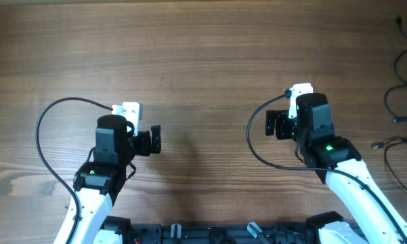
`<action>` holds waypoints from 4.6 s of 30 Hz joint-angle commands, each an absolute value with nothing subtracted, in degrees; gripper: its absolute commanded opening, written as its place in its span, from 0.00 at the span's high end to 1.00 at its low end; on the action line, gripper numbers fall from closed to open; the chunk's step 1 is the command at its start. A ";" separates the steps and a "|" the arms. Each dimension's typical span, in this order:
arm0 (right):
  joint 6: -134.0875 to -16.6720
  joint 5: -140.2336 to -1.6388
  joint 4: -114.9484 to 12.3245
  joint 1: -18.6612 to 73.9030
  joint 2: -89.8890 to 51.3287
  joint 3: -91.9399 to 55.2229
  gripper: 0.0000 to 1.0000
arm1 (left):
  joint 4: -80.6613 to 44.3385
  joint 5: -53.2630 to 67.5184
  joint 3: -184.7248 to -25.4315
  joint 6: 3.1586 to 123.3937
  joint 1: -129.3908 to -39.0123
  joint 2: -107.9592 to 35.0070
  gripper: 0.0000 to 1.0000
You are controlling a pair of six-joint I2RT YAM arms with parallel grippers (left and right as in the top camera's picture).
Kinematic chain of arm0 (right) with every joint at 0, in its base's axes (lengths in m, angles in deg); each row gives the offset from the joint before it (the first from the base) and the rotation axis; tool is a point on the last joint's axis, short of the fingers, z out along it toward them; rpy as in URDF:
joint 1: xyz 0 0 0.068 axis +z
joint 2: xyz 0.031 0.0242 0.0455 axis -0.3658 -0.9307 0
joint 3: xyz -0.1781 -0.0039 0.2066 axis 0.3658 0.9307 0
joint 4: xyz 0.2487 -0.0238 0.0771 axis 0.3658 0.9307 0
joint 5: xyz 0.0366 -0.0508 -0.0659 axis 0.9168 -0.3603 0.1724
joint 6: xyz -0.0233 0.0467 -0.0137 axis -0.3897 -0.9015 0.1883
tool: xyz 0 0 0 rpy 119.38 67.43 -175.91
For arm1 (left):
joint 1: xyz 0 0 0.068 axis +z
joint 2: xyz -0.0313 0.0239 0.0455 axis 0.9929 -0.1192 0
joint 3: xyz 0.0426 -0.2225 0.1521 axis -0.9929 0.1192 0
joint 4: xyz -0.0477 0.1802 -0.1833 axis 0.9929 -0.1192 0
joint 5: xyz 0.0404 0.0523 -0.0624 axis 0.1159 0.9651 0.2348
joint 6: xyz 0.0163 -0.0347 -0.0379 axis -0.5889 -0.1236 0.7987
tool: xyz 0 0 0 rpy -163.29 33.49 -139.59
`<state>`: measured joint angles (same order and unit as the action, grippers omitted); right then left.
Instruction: Untangle cables
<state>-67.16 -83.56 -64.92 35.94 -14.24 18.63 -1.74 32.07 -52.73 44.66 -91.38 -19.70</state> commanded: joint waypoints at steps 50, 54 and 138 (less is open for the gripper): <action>-66.13 -84.52 -65.18 36.13 -14.57 18.57 0.00 | -3.35 35.65 -41.08 43.97 -88.32 21.85 0.00; -66.13 -84.52 -65.18 36.13 -14.57 18.57 0.00 | -4.38 35.67 -39.31 43.97 -87.73 26.83 0.00; -65.98 -92.06 -66.12 36.07 -14.96 18.57 0.00 | 11.75 34.56 -25.54 36.45 -84.26 34.90 0.00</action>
<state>-66.70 -90.27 -65.53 35.94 -14.26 18.63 11.79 34.82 -25.89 37.54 -84.63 34.39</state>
